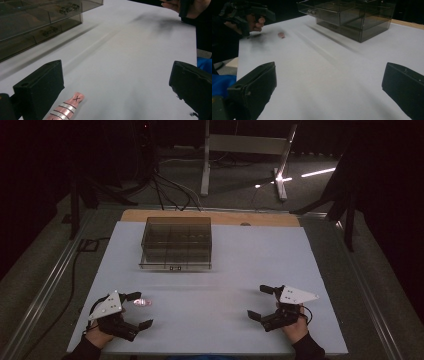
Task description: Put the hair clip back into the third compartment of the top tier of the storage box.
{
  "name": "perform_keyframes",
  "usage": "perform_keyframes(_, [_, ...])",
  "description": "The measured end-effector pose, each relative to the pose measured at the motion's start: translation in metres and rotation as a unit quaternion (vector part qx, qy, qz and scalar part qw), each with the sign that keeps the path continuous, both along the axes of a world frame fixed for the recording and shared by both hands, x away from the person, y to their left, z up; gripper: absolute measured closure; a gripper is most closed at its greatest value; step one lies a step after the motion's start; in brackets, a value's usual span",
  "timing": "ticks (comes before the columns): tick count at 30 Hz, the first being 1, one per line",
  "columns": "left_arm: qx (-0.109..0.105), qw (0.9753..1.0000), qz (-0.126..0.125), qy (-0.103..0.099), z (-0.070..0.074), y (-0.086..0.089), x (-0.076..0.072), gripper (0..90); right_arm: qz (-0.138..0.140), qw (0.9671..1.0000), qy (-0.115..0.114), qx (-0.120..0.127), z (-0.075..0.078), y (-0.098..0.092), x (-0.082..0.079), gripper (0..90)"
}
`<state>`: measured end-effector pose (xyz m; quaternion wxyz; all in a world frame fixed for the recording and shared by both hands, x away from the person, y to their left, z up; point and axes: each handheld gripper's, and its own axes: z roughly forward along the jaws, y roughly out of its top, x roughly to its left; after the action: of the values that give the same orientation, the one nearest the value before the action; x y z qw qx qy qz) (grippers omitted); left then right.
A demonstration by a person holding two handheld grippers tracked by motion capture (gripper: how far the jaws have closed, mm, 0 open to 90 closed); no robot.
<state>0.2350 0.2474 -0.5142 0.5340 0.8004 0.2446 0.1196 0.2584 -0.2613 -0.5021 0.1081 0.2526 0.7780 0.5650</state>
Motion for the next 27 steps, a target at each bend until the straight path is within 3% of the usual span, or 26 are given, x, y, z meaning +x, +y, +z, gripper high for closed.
perform_keyframes(9, [0.006,1.0,-0.006,0.004,-0.001,-0.002,0.0,0.5,-0.001,1.0,0.001,0.002,0.0,0.0,0.001,0.0])
perform_keyframes(20, [0.014,0.9994,-0.032,0.006,0.003,-0.008,-0.005,0.5,0.003,1.0,0.003,0.005,0.001,0.002,0.001,0.0])
perform_keyframes(27, [-0.003,0.9989,-0.047,-0.002,0.016,-0.013,-0.006,0.5,0.002,1.0,0.004,0.004,0.001,0.002,0.001,0.0])
